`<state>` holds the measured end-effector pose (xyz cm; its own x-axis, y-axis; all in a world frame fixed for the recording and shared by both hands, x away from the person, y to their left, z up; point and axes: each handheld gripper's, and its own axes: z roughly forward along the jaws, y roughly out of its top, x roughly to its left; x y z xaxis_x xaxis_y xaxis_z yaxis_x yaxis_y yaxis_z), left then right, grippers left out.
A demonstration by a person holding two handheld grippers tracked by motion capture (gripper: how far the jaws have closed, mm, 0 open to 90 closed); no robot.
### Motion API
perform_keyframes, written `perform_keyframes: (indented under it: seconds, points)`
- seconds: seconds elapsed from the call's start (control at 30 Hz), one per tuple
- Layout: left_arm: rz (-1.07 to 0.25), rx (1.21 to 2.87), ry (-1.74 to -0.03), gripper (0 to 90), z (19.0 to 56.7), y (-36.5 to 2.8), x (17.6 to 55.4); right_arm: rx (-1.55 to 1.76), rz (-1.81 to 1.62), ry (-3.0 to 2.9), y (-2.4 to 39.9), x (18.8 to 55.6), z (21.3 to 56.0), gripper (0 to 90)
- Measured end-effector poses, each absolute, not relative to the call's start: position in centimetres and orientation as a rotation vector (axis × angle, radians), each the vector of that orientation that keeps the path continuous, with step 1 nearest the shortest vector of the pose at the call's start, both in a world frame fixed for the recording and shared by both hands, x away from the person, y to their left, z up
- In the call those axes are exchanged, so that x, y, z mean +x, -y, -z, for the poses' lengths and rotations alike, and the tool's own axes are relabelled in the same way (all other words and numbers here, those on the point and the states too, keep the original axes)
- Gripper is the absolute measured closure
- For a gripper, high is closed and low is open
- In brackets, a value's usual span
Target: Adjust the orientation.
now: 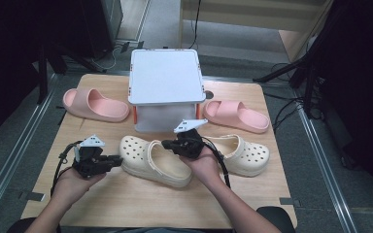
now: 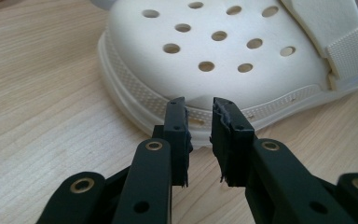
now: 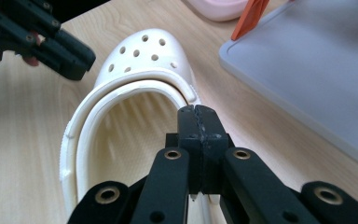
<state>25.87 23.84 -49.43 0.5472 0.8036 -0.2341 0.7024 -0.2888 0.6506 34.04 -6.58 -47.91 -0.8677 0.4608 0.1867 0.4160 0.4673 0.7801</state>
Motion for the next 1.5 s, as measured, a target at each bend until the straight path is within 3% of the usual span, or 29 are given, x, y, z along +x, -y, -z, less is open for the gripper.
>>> perform_keyframes:
  seconds: [0.67,0.87,1.17,1.5]
  points:
    - [-0.19,2.082,-1.228,76.9,50.4,-23.2,25.9,0.839,-1.278,-2.673,6.3,35.4,49.1,90.0]
    - [-0.188,2.085,-1.221,77.8,50.4,-23.4,26.4,0.845,-1.271,-2.681,6.2,34.8,49.1,90.0]
    - [-0.194,2.108,-1.202,88.8,50.3,-22.6,28.1,0.87,-1.275,-2.672,7.1,33.3,49.1,90.0]
    - [-0.143,2.105,-1.178,89.6,50.3,-21.9,30.8,0.892,-1.296,-2.666,7.8,31.1,49.1,90.0]
